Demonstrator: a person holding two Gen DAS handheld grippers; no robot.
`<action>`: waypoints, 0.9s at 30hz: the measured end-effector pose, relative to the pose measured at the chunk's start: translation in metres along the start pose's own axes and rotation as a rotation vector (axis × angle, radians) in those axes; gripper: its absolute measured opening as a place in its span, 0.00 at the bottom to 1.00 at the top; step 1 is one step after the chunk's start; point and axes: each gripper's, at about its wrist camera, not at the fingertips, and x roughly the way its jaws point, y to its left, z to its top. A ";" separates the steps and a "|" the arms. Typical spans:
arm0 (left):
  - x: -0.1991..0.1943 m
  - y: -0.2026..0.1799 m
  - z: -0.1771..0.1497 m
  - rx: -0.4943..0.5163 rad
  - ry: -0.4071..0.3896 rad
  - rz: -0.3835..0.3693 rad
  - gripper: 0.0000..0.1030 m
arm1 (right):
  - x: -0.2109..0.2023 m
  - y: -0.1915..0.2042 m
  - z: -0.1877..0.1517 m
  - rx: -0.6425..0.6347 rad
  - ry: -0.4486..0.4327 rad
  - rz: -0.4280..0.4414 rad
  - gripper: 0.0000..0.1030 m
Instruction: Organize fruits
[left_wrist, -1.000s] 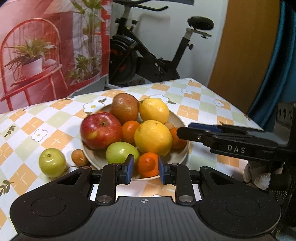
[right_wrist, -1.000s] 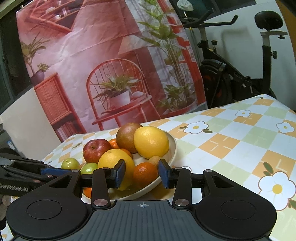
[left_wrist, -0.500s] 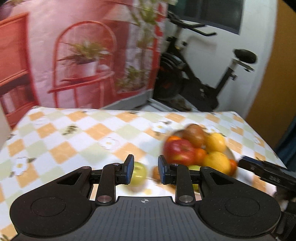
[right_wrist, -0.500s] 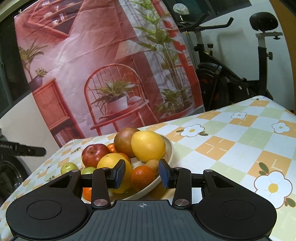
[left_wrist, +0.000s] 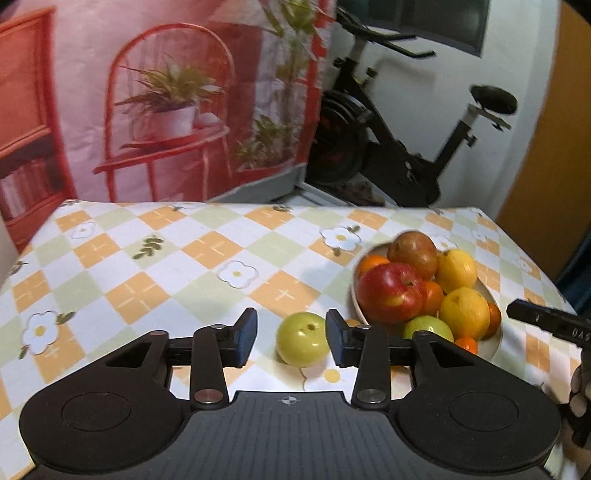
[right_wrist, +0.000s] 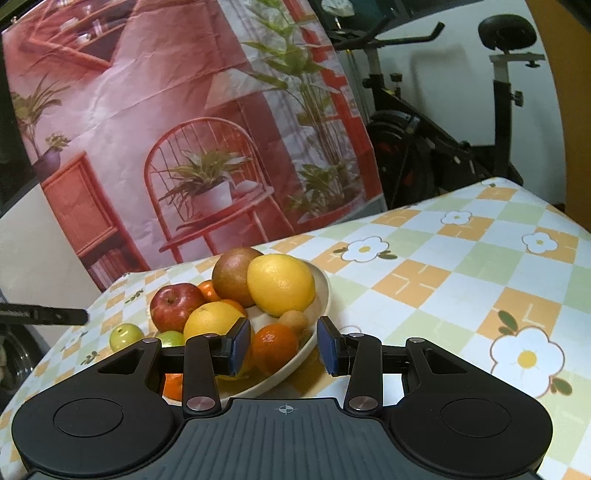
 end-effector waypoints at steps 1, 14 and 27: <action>0.003 0.000 -0.002 0.005 0.005 -0.008 0.51 | -0.001 0.001 0.000 -0.001 0.005 -0.005 0.37; 0.041 0.002 -0.013 -0.001 0.060 -0.031 0.57 | -0.011 0.015 0.002 0.027 0.026 -0.011 0.37; 0.032 0.011 -0.019 -0.039 0.007 -0.011 0.47 | 0.001 0.053 0.022 -0.169 0.114 0.047 0.37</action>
